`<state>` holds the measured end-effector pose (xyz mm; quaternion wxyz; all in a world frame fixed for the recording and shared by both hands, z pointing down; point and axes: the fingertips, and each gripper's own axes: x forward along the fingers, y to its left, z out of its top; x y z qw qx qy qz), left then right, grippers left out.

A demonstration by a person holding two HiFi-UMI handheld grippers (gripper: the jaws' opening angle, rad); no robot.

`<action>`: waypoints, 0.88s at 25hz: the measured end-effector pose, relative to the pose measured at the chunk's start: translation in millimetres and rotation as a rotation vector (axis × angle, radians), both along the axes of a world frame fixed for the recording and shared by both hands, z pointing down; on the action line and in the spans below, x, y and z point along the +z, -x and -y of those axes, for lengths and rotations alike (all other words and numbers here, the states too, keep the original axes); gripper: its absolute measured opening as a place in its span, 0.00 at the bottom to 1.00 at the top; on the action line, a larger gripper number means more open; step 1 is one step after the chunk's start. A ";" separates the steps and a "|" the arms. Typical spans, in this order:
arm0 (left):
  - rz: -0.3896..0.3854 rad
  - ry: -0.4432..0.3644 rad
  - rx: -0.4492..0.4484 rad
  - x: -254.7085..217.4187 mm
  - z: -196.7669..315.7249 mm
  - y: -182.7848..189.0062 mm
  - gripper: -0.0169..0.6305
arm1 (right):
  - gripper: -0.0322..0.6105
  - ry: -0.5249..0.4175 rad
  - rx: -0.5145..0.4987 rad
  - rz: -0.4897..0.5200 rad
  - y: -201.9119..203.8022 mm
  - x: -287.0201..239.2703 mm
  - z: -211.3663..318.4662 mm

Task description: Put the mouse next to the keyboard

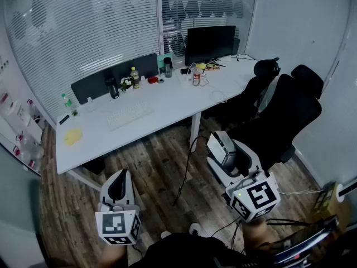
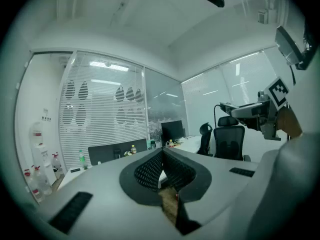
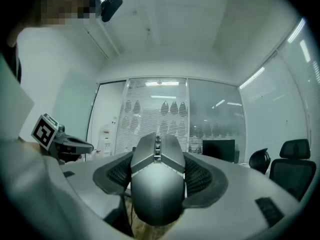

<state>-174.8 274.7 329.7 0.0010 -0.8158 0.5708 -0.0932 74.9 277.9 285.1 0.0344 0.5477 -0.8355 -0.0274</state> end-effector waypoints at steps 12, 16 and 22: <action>-0.014 -0.019 -0.001 -1.5 -2.5 -2.3 0.07 | 0.51 0.004 0.006 0.042 -3.6 -1.5 -2.6; -0.030 -0.017 -0.018 -1.8 0.5 -1.8 0.07 | 0.51 0.012 0.009 0.056 -7.7 -0.8 0.5; -0.048 0.005 0.002 2.6 1.5 -0.7 0.07 | 0.51 0.020 -0.013 0.073 0.5 1.0 -2.0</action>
